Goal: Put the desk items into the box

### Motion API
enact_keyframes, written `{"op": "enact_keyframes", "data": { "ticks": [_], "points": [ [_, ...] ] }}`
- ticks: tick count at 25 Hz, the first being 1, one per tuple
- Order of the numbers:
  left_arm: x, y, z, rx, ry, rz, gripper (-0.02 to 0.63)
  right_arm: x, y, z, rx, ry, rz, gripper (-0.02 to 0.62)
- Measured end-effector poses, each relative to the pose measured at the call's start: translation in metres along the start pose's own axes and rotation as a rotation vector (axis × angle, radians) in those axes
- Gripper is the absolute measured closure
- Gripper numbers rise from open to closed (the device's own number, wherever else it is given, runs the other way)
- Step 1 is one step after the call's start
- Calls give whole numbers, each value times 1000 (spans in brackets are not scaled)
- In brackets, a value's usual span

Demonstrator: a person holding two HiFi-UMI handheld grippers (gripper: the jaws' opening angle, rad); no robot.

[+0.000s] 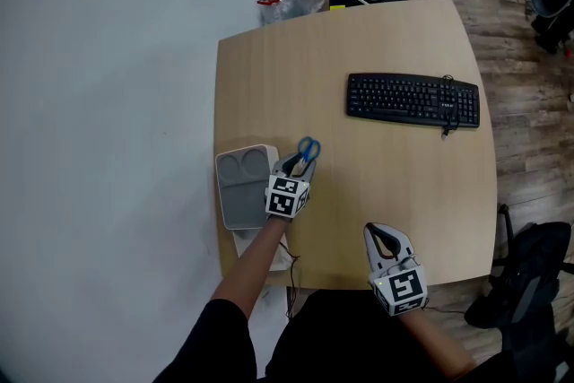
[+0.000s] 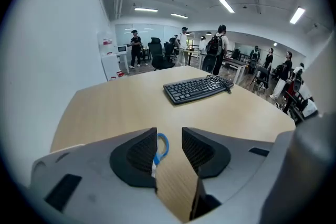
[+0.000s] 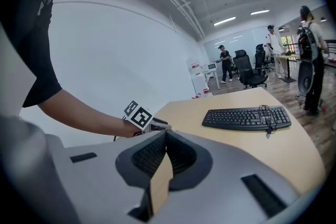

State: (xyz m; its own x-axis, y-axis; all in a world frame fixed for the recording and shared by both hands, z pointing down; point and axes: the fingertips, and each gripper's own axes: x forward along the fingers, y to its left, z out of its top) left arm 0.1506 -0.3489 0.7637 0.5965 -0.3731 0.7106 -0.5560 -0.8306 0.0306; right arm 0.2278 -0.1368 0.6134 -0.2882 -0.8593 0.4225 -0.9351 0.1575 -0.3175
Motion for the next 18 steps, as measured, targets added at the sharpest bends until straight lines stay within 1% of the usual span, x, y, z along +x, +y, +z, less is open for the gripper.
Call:
{"op": "enact_keyframes", "data": {
  "ticks": [2,5,9,14,18],
  "points": [
    [17,2,-5,-24,29,-14,478,2,-4,-4,13,7,2,535],
    [41,6,-14,-12,83,-28,462,5,-12,-8,24,16,-2,535],
    [62,18,-19,-17,121,-17,462,9,-26,-10,33,25,-15,535],
    [76,28,-34,33,204,-6,461,13,-36,-13,38,42,-22,535],
    [86,32,-41,34,241,-19,461,18,-34,-16,42,53,-9,535]
  ]
}}
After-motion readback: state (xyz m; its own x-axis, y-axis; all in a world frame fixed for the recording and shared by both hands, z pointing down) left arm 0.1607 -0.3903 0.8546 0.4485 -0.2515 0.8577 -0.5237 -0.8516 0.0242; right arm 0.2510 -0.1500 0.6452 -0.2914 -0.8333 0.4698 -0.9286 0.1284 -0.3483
